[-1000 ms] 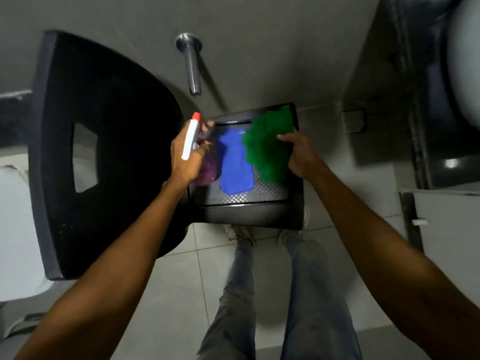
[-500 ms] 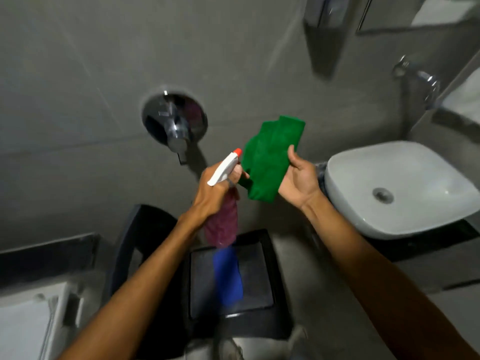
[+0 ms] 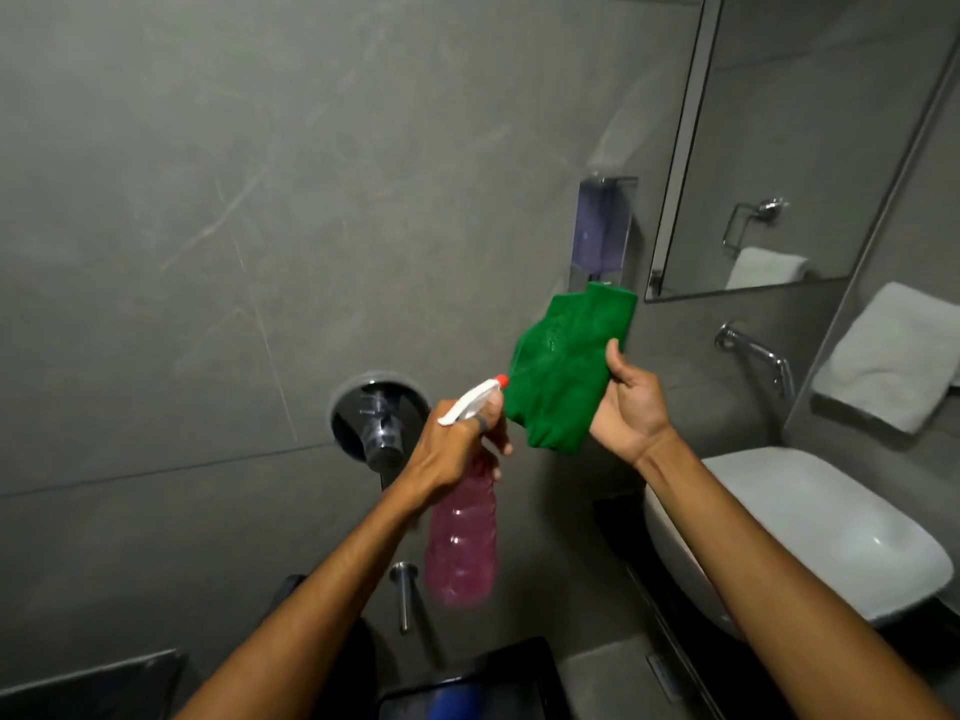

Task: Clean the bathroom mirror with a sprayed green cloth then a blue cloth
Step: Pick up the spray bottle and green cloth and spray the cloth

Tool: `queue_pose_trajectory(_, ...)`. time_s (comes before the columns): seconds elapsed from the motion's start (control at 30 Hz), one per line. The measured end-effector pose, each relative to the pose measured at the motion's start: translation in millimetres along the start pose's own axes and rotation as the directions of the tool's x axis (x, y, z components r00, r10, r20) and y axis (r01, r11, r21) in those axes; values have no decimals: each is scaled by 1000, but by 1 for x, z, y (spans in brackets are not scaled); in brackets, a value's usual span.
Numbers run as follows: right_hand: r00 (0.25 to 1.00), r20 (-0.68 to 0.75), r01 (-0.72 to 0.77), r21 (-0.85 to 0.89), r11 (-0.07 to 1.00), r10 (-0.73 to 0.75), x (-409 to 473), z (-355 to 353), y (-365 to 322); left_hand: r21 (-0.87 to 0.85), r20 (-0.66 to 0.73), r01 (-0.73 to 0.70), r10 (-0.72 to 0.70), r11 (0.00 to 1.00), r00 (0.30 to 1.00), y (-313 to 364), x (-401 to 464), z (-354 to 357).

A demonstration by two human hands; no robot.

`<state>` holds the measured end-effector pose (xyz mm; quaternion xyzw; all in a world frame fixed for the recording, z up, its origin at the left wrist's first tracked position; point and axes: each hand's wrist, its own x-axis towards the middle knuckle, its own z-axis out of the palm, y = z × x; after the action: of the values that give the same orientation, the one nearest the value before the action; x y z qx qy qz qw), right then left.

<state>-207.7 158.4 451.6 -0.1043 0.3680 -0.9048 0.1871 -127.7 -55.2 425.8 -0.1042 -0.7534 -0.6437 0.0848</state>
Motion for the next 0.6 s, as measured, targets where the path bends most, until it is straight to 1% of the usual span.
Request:
queue_pose_trajectory(0.2, 999, -22, 24, -25, 999, -25, 6, -4, -11, 93, 54, 128, -133, 987, 990, -16, -13, -2)
queue_pose_trajectory(0.33, 999, -42, 24, -49, 998, -27, 11, -6, -13, 114, 63, 165, -173, 980, 983, -18, -12, -4)
queue_pose_trajectory(0.5, 998, -58, 31, -64, 997, -35, 21, -10, -16, -10, 50, 108, -108, 994, 993, 2, 5, 5)
queue_pose_trajectory(0.6, 997, -71, 29, -64, 998, -33, 26, -11, -18, -46, 45, 77, -75, 996, 996, 13, 17, 11)
